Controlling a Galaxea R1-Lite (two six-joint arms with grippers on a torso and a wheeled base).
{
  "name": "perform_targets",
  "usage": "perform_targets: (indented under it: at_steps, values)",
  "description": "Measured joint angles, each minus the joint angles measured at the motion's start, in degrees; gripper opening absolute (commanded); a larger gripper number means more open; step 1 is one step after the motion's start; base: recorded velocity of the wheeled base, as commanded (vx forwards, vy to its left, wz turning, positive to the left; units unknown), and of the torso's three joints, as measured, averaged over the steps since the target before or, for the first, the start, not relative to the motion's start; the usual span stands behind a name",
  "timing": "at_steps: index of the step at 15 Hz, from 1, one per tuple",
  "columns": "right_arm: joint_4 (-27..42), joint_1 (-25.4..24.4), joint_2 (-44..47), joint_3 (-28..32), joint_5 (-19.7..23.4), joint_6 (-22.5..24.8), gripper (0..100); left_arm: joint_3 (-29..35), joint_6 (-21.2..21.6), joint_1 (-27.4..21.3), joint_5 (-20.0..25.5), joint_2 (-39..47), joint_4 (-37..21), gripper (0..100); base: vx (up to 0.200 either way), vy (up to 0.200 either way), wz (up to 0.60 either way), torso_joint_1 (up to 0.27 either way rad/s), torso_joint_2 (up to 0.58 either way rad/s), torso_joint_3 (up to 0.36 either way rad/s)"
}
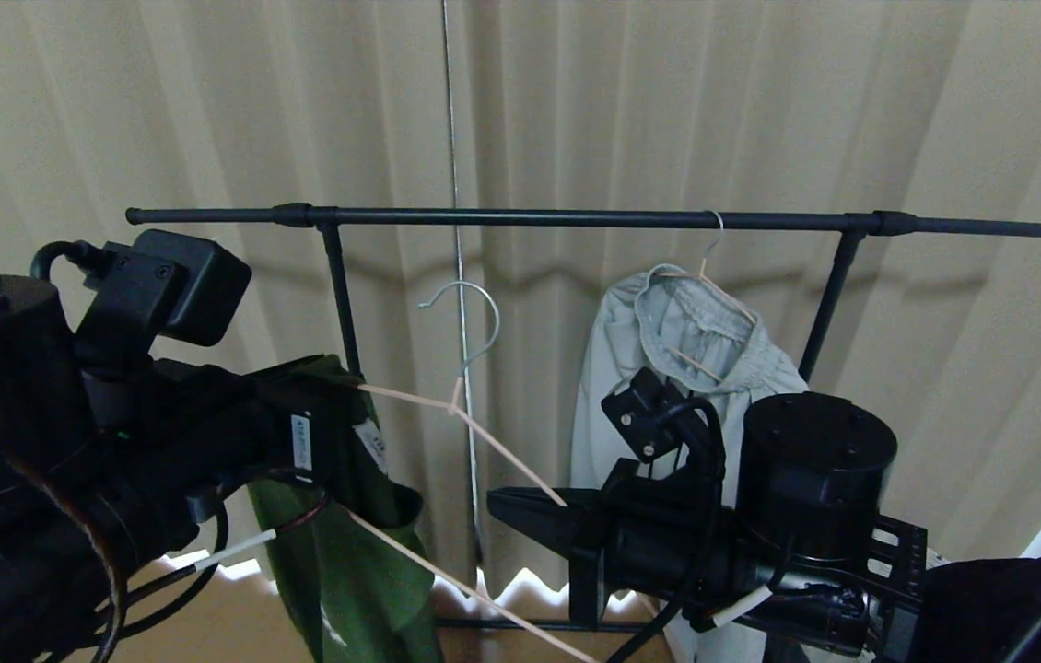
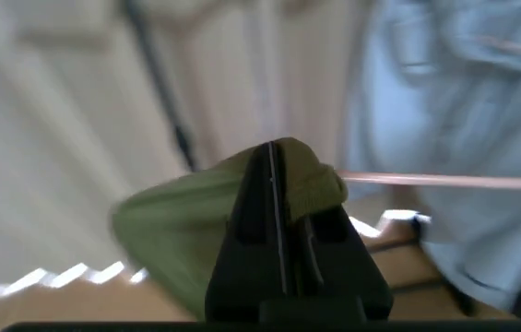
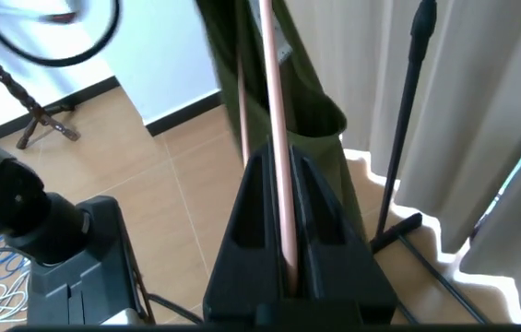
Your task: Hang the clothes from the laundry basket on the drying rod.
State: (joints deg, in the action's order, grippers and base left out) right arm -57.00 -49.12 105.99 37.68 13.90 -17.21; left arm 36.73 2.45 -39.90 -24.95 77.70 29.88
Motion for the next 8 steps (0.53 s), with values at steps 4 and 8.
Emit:
perform_targets:
  at_steps: [4, 8]
  values:
    - [0.05, 0.89, -0.5, -0.04, 0.0, 0.06, 0, 0.15, -3.6, -3.75, 10.68, -1.18, 0.06, 0, 0.0, 0.0, 0.0, 0.0, 0.0, 0.0]
    - [0.76, 1.57, -2.27, -0.3, 0.0, 0.33, 0, -1.65, -3.71, -4.11, 24.09, -3.97, 0.11, 0, 0.0, 0.0, 0.0, 0.0, 0.0, 0.0]
